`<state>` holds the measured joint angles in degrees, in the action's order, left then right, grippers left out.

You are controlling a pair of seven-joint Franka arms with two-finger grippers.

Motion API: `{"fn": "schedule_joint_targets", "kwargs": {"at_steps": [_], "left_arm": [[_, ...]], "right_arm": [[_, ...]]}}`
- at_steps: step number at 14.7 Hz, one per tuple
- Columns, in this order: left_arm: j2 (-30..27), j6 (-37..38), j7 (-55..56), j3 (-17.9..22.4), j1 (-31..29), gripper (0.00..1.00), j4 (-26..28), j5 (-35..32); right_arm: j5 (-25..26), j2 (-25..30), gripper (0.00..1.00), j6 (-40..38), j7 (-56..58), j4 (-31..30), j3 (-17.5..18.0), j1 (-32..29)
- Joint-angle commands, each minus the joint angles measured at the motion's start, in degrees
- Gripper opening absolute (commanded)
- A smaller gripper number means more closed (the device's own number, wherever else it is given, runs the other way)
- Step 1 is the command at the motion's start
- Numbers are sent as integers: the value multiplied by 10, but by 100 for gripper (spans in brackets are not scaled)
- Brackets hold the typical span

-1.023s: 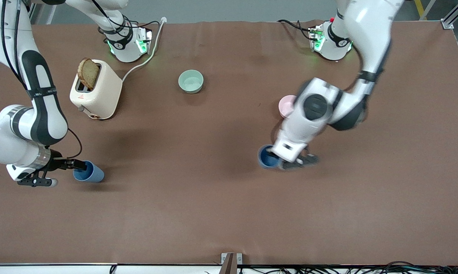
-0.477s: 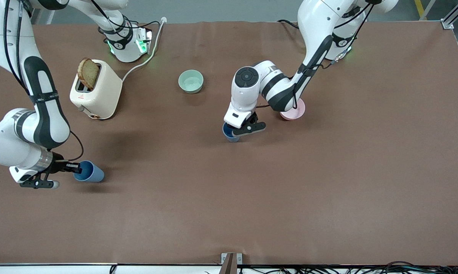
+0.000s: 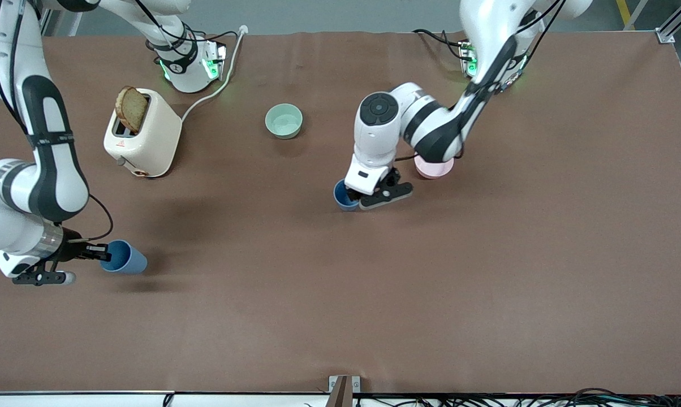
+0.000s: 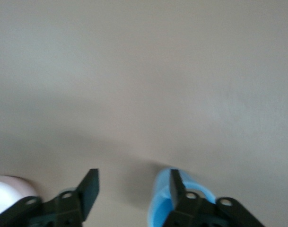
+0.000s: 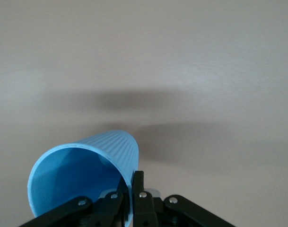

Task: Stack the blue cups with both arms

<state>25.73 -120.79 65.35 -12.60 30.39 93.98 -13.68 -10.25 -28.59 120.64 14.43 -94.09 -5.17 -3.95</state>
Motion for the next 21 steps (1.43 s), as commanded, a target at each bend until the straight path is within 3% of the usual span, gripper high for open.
{"fn": "schedule_joint_targets", "kwargs": {"at_steps": [1,3,6,10,13,15,18,21], "left_arm": [[-23,186,-99,-1,-40,100,-126,-9],[-54,230,-174,-1,-73,100,-156,-9],[-115,258,-293,-5,-147,100,-153,-2],[-175,306,-475,-7,-237,100,-152,39],[-228,318,-558,7,-274,100,-108,77],[-258,319,-594,49,-269,100,-78,99],[-292,319,-610,66,-280,100,-34,135],[-298,325,-610,62,-294,100,-29,137]], "right_arm": [[-7,81,4,-81,-68,-14,5,35],[-6,114,4,-121,-132,-14,34,56],[3,152,3,-143,-304,-13,143,56],[74,153,2,-142,-544,24,316,57],[164,149,2,-110,-648,22,403,71],[185,133,2,-68,-715,20,437,81],[239,99,2,-57,-787,19,439,125],[298,59,2,-46,-851,19,439,162]]}}
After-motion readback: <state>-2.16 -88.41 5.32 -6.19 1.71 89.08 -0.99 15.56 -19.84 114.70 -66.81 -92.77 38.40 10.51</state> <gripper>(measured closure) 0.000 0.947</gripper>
